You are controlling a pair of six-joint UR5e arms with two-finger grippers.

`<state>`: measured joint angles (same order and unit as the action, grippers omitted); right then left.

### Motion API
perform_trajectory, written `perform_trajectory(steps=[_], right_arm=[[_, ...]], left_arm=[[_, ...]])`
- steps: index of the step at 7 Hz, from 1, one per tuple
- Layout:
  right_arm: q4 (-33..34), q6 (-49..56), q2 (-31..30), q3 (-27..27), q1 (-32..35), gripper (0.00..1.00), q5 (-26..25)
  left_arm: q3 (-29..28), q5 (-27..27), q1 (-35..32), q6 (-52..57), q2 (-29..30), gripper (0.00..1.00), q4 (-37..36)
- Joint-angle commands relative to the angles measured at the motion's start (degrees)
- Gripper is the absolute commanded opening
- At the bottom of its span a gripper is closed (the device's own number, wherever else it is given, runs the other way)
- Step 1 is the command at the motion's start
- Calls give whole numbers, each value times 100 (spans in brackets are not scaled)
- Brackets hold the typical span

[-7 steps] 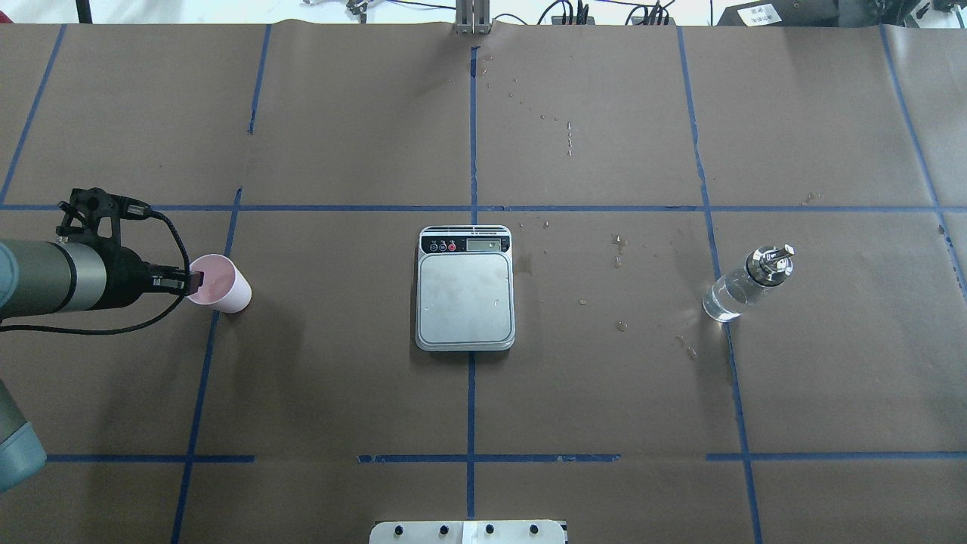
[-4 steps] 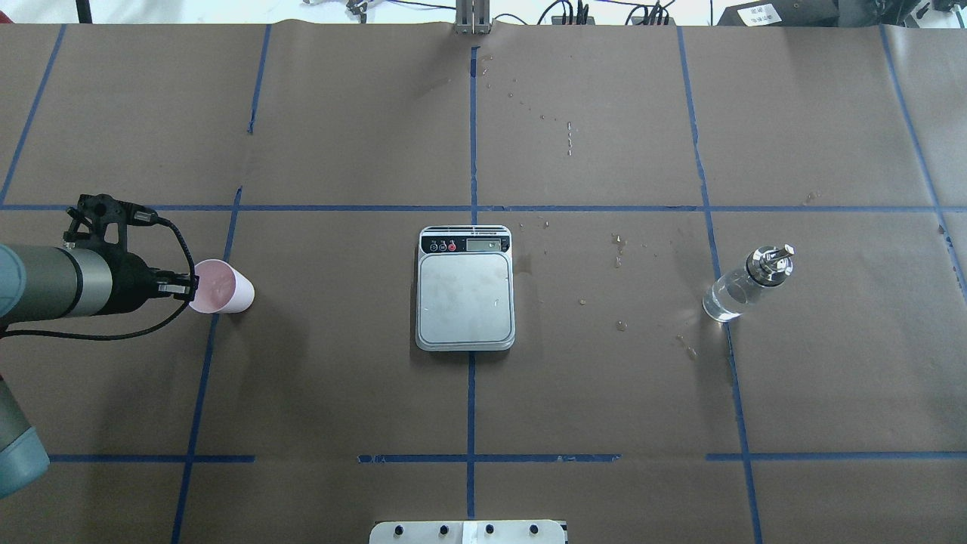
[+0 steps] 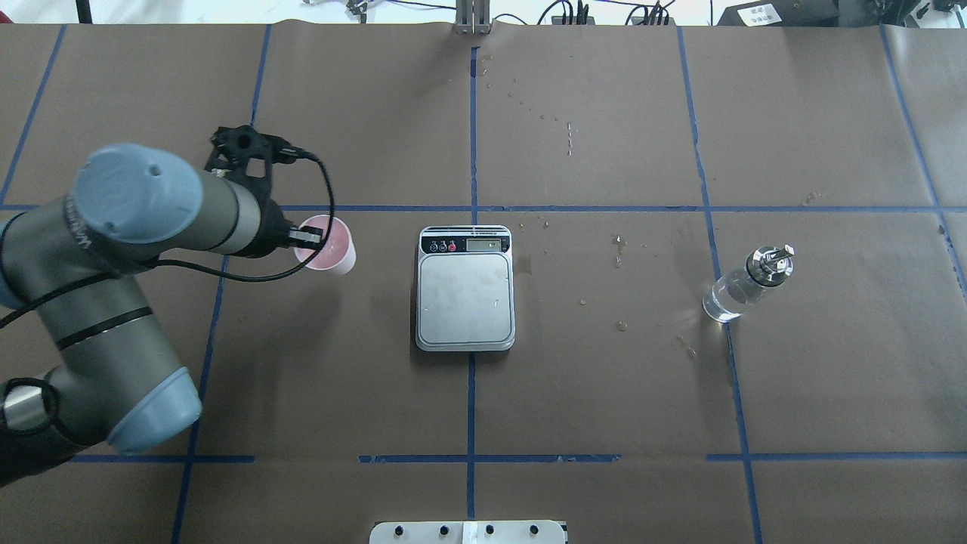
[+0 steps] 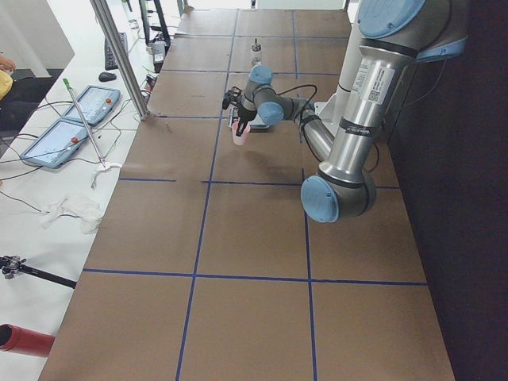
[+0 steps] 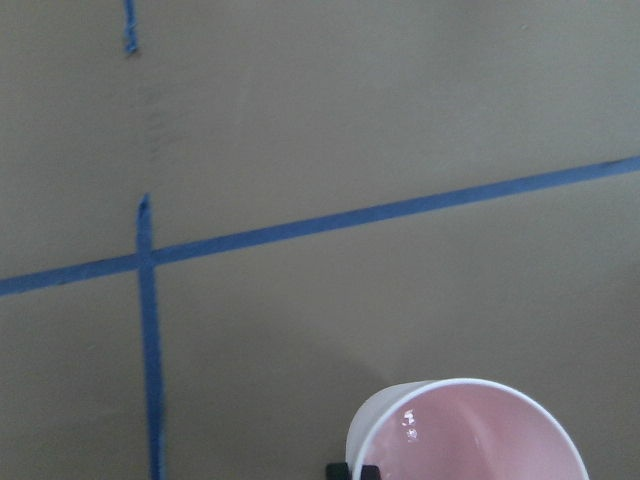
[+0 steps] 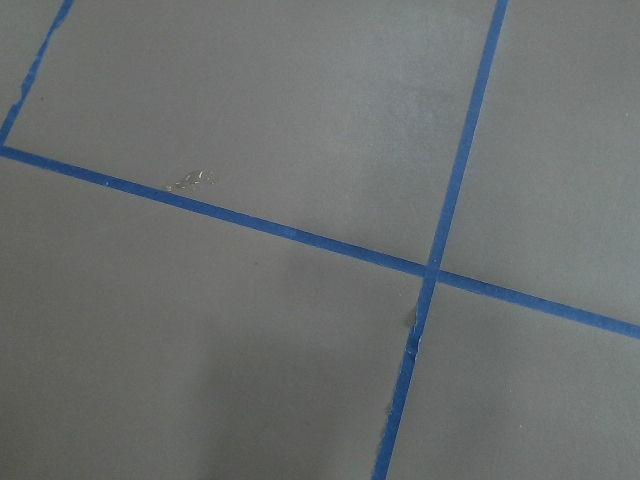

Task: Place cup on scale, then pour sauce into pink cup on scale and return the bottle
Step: 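Carry the pink cup with the left gripper onto the silver scale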

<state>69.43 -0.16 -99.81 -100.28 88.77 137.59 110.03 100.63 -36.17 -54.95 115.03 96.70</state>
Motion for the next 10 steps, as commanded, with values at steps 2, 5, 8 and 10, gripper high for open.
perform_trajectory(steps=[2, 5, 8, 10], right_arm=[[-8, -2, -12, 0, 0, 100, 5], [-8, -2, -21, 0, 0, 100, 5], [-8, -2, -21, 0, 0, 100, 5], [-8, -2, -29, 0, 0, 100, 5]], left_arm=[[-620, 220, 320, -373, 1475, 0, -837], [-1273, 203, 585, -465, 2050, 0, -802], [-1379, 194, 673, -403, 2050, 19, -715], [-1545, 194, 682, -394, 2041, 29, -496]])
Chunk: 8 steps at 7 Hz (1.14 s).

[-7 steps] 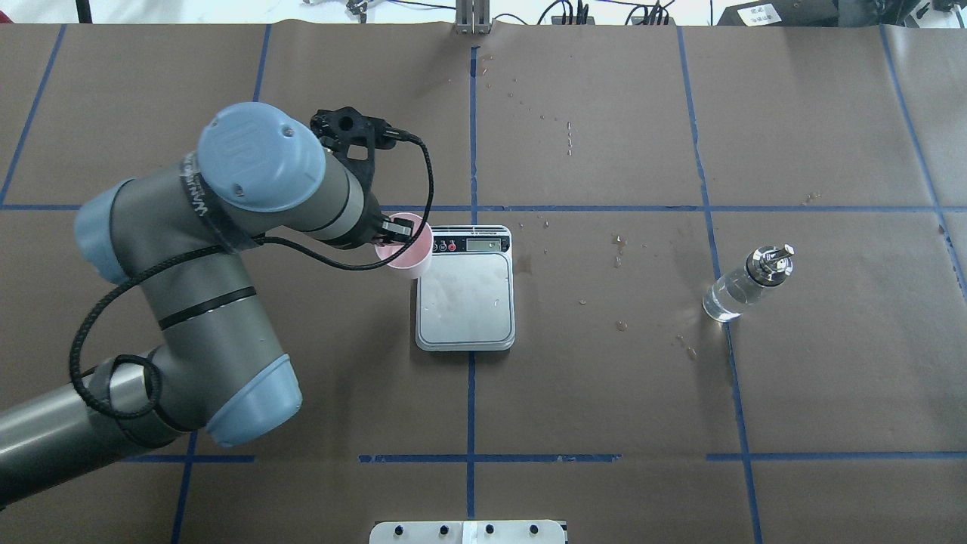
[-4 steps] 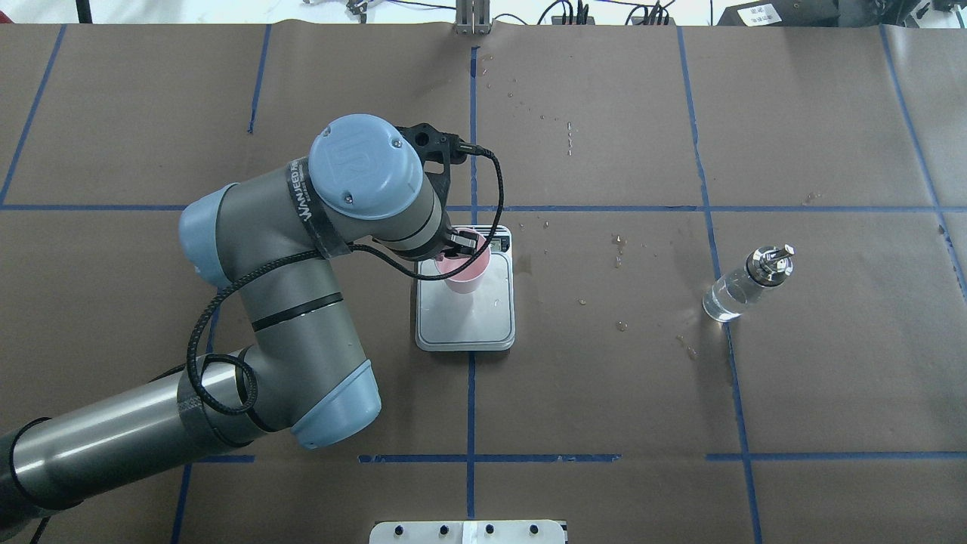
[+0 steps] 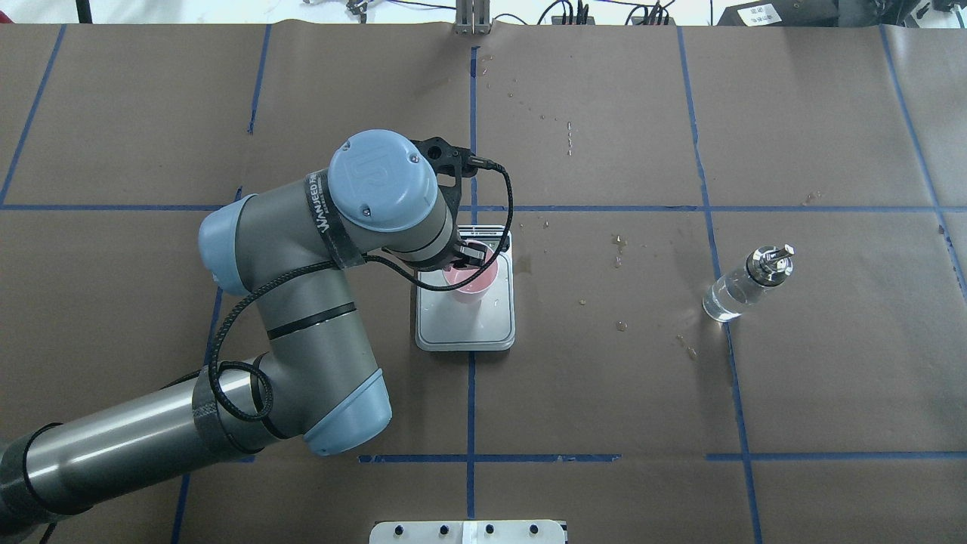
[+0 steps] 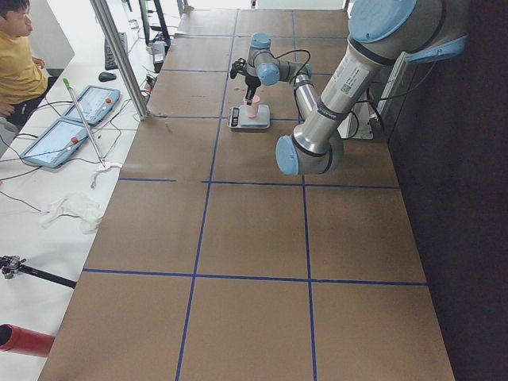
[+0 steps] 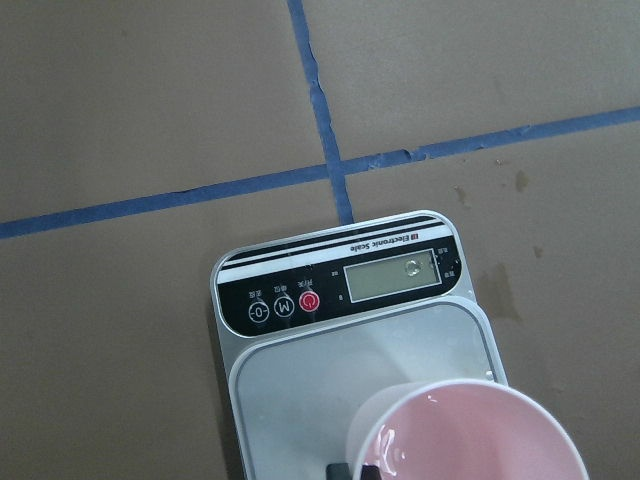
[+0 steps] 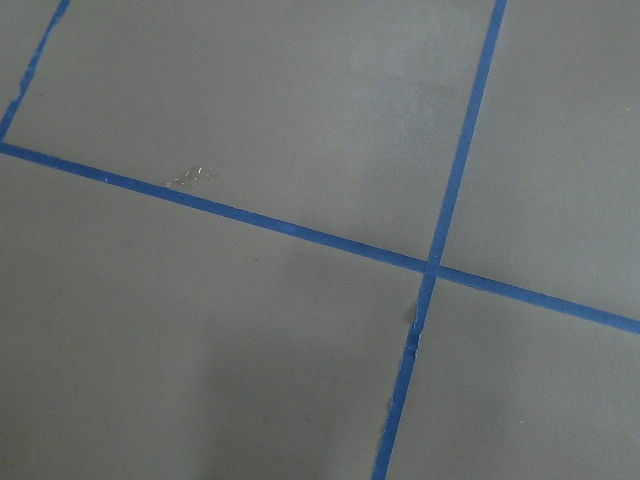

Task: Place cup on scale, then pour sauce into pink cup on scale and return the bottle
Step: 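Carry the pink cup with the left gripper onto the silver scale, then open the left gripper and withdraw it from the cup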

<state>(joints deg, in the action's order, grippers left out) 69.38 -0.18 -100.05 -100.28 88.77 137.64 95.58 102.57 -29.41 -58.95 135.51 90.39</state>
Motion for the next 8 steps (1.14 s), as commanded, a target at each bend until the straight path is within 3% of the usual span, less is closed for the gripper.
perform_trajectory(steps=[1, 3, 4, 5, 8], right_arm=[[-3, 0, 3, -9, 0, 100, 0], [-3, 0, 3, -9, 0, 100, 0], [-3, 0, -6, -18, 0, 100, 9], [-12, 9, -23, -35, 0, 100, 9], [32, -900, -331, -911, -183, 100, 18]], left_arm=[[-110, 0, 5, 24, 1, 33, 154], [56, -18, -99, 329, -60, 62, 58], [83, -9, -318, 593, -78, 87, -12], [370, -9, -433, 856, -339, 100, -39], [2161, 44, -1178, 2733, -1988, 100, -232]])
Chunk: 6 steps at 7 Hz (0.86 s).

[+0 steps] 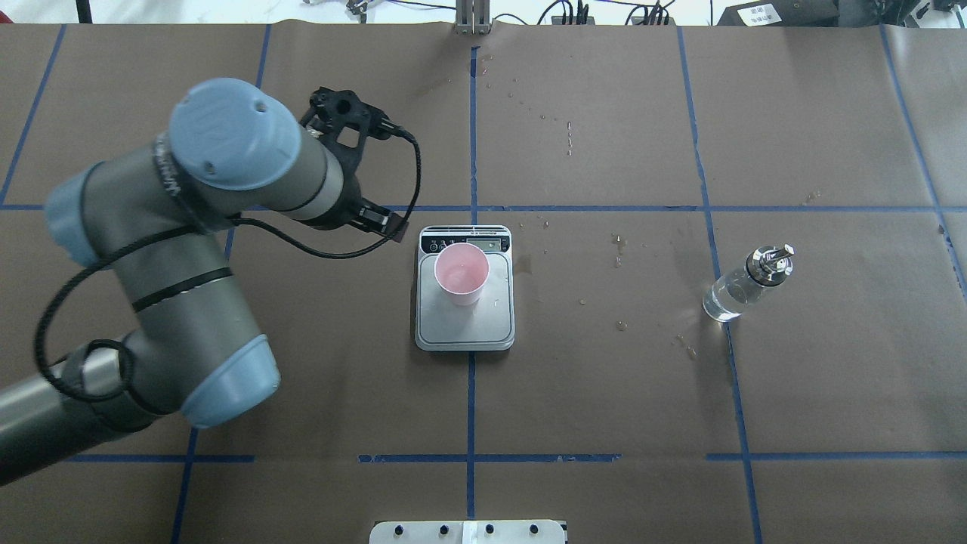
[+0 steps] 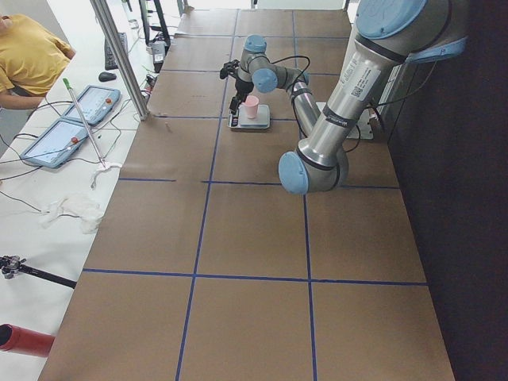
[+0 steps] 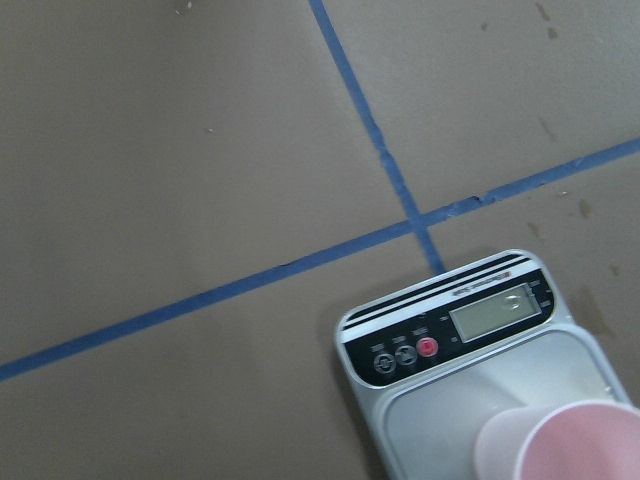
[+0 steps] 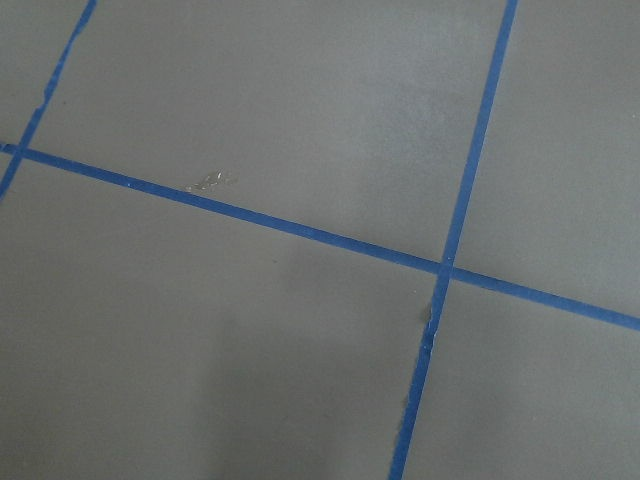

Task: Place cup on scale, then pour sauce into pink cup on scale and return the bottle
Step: 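Open the left gripper and withdraw it from the cup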

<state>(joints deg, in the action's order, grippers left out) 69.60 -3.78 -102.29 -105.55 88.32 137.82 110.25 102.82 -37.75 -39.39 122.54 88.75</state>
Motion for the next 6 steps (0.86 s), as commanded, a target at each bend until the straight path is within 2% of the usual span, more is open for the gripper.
perform_trajectory(steps=[1, 2, 3, 4, 5, 6], right_arm=[[19, -1101, -159, -674, -418, 100, -44], [19, -1760, -194, -1086, -743, 100, -45], [19, -2506, -212, -1490, -1181, 100, -71], [19, -3157, -203, -1843, -1638, 100, -202], [19, -3781, -194, -2098, -2217, 100, -664], [19, -4614, -186, -2397, -2997, 100, -1365]], left_arm=[[795, 237, -843, 1576, -1140, 100, -60], [744, 717, -1779, 2628, -1614, 100, -34], [395, 1201, -2815, 4153, -1915, 100, -34], [-278, 1797, -3835, 5612, -2040, 100, -42], [-981, 2421, -4489, 5957, -2172, 100, -60], [-1414, 2558, -4721, 5978, -2338, 100, -25]])
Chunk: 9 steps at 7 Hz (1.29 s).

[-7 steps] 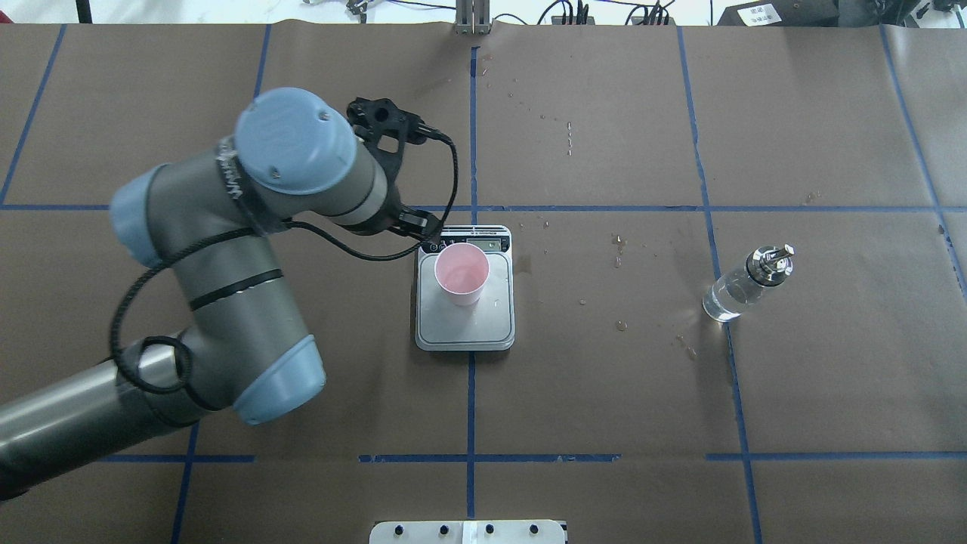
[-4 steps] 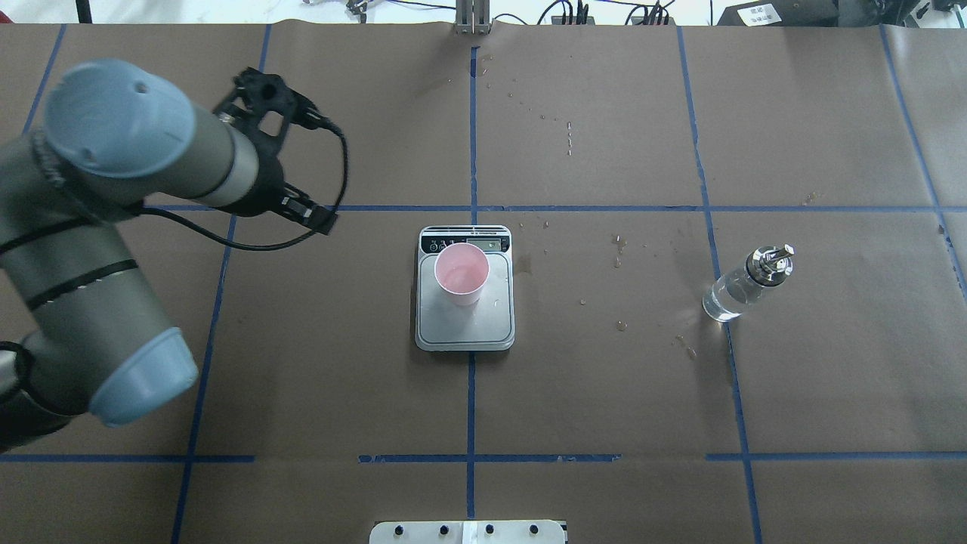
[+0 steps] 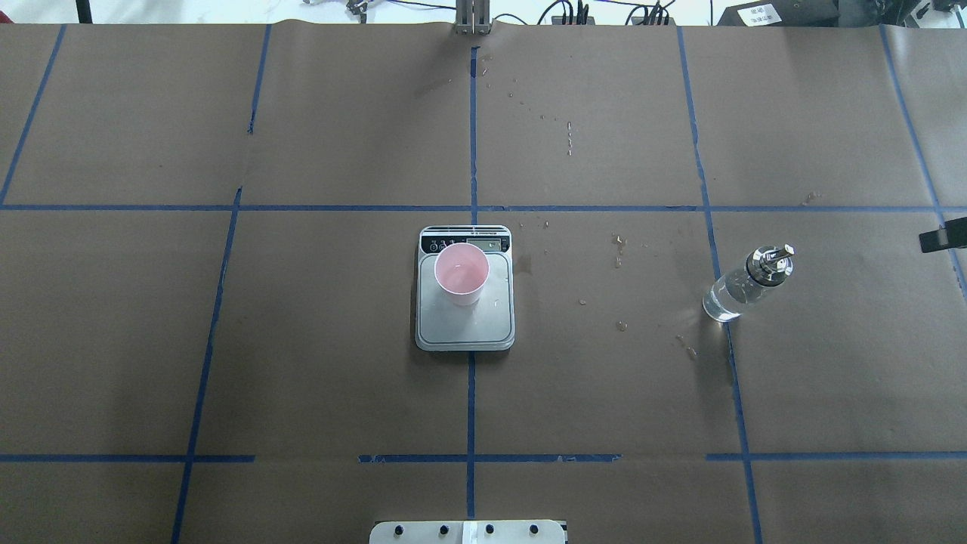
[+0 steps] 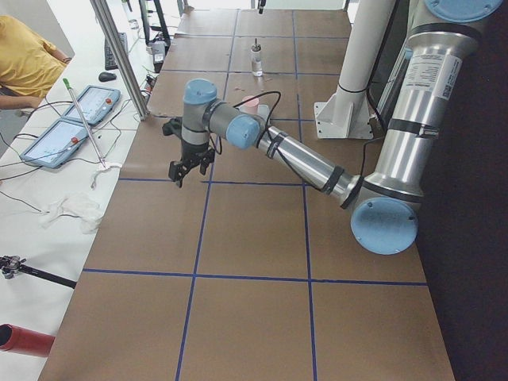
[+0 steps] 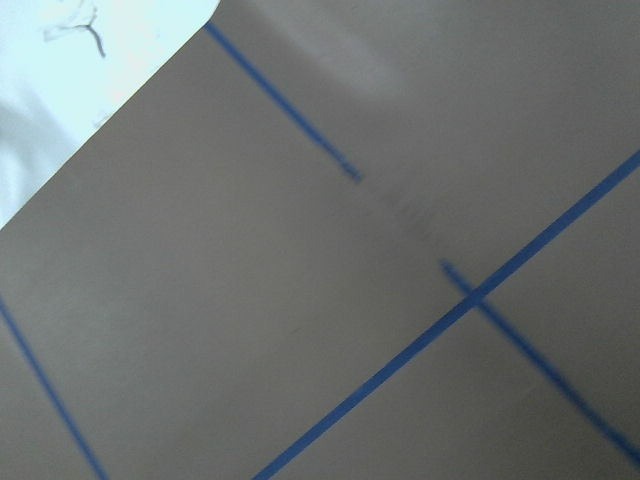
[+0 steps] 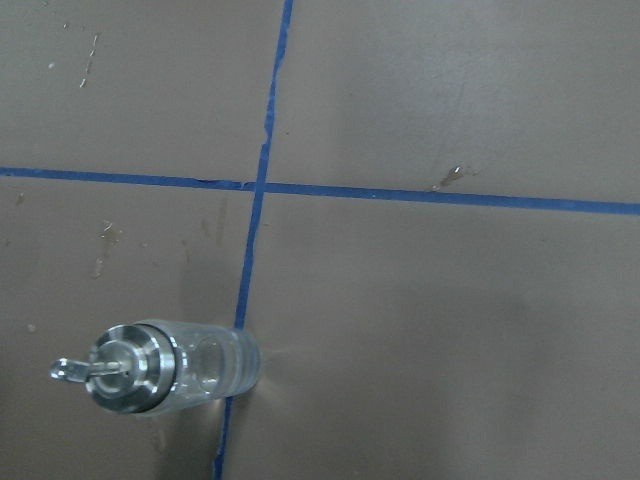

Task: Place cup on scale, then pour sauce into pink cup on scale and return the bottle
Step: 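Open the left gripper and withdraw it from the cup, then reach the right gripper to the glass dispenser bottle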

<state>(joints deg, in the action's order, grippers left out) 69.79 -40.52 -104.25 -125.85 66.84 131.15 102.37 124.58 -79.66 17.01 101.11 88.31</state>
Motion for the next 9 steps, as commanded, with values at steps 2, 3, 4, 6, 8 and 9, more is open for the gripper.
perform_trajectory(steps=[2, 3, 4, 6, 8, 9], right_arm=[[-9, -2060, -8, -720, -2343, 100, -2103], [-26, -2796, -8, -756, -3352, 100, -3356], [-131, -3465, -25, -748, -4276, 100, -4421], [-167, -4225, -87, -678, -5432, 100, -5972], [-1099, -4298, -104, 12, -5647, 100, -6731], [-1864, -4184, -131, 582, -5647, 100, -6987]], left_arm=[[-901, 400, -761, 269, -486, 100, 125], [-964, 400, -770, 268, -635, 100, 99], [-964, 609, -779, 259, -828, 100, 64], [-868, 1313, -788, 259, -1251, 100, 116], [-859, 1314, -788, 259, -1243, 100, 125], [-859, 1323, -779, 268, -1252, 100, 125]])
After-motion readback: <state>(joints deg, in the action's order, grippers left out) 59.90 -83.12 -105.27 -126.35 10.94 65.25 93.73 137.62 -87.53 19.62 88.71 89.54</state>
